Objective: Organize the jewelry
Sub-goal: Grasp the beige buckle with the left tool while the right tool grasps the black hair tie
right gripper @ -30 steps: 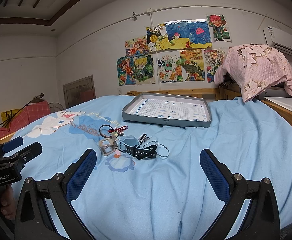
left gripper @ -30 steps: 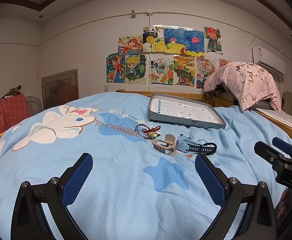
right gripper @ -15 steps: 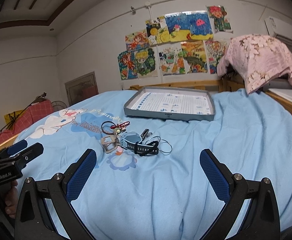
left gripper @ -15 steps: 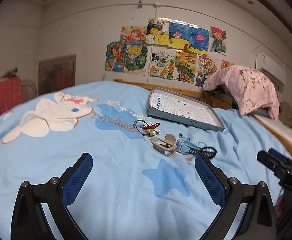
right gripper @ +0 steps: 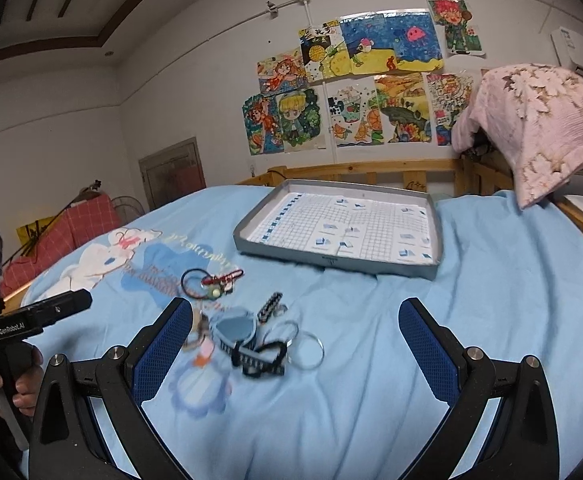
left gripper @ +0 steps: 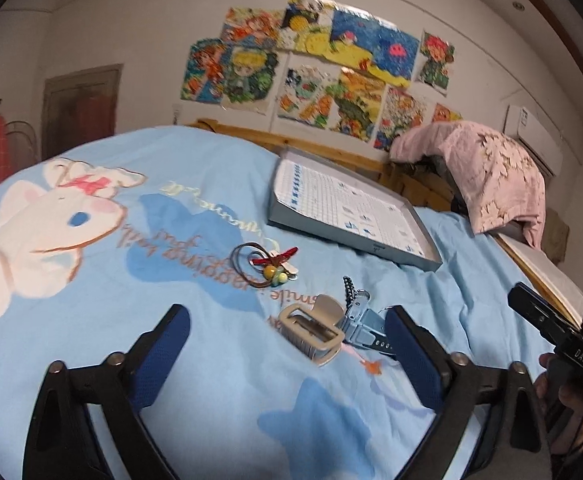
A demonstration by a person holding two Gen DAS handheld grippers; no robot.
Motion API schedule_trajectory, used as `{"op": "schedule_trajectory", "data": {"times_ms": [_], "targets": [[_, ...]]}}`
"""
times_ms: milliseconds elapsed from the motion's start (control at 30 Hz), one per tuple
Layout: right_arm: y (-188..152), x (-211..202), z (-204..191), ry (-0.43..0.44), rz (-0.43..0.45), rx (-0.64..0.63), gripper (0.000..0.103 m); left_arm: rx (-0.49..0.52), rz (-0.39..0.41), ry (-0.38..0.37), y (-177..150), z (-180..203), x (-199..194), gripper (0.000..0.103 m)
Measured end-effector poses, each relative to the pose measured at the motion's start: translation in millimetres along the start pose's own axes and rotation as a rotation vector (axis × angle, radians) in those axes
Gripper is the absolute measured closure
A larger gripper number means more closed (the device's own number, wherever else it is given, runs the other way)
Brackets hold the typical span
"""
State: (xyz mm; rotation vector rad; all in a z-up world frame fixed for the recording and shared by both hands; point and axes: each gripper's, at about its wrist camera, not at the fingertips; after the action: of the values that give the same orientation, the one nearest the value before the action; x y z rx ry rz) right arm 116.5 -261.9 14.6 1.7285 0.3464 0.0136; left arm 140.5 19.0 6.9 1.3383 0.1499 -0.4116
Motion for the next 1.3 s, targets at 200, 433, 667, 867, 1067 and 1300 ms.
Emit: {"op": "schedule_trajectory", "data": {"times_ms": [200, 433, 667, 867, 1067, 1300], "targets": [[-11.0, 30.8, 6.2, 0.051, -0.074, 0.045, 0.024, 0.036, -0.092, -0.051, -5.8, 5.2, 35.9, 0.030], [-35.6, 50.1, 6.7, 0.076, -0.197, 0.089, 0.045, 0.045, -0.199, -0.101, -18.5, 6.4, 68.1, 0.050], [-51.0, 68.6, -3.4, 0.077, -0.276, 0.050, 0.060, 0.003, -0.266, -0.118, -20.1, 1.9, 93.5, 0.056], [-59.1, 75.5, 4.7, 0.057, -0.318, 0.084, 0.068, -0.084, -0.302, -0.118, -27.4, -12.2, 103.8, 0.075], [-66.3, 82.6, 10.9, 0.083, -0.345, 0.147, 0.075, -0.121, -0.306, -0.142, -32.3, -16.6, 107.9, 0.085], [-71.3, 82.0, 11.9, 0.117, -0.369, 0.197, 0.097, -0.023, -0.261, -0.195, -32.4, 4.8, 90.6, 0.091]]}}
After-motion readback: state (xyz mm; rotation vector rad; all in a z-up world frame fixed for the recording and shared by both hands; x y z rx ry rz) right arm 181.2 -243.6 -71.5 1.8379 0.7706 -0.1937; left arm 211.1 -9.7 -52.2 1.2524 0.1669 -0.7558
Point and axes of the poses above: each gripper's, at about its wrist camera, not at the fingertips, and x roughly the way its jaws point, z to its right, y to its top, and after that the axes turned 10 degrees about z, right-handed
